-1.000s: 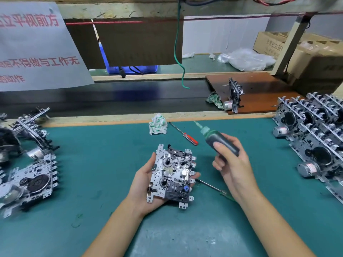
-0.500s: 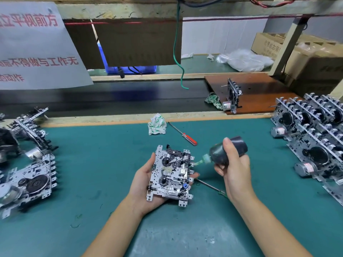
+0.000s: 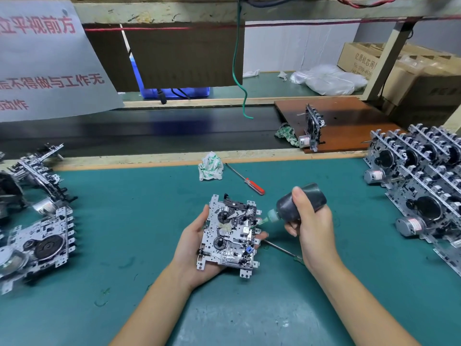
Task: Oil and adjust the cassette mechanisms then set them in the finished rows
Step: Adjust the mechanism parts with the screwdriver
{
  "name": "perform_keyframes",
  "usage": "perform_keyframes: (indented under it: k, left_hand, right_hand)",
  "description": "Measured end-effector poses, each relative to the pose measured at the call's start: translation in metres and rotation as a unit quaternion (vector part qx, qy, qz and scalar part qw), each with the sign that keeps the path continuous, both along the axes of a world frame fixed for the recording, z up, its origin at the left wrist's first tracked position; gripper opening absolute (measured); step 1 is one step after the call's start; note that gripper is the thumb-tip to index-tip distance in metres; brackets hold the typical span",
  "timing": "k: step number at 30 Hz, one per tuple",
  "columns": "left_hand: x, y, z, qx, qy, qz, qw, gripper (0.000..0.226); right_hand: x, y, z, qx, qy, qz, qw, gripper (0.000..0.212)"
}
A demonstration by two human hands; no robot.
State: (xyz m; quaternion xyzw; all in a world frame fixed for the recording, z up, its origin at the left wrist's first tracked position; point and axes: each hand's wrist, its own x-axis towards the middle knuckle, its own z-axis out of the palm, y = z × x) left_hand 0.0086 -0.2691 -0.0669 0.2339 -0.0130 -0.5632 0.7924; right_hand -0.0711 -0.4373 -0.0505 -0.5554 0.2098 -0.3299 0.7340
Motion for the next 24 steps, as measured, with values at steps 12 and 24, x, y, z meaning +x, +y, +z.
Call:
perform_keyframes:
  k: [12, 24]
  left_hand:
    - [0.001, 0.000, -0.002, 0.012, -0.016, -0.002, 1.000, 0.062]
    - [0.002, 0.002, -0.007, 0.020, -0.035, 0.005, 0.999, 0.089]
  right_hand:
    - [-0.002, 0.001, 0.001, -0.018, -0.019, 0.005, 1.000, 0.030]
    - [-0.007, -0.020, 0.015, -0.006, -0.043, -0.057, 0.997, 0.035]
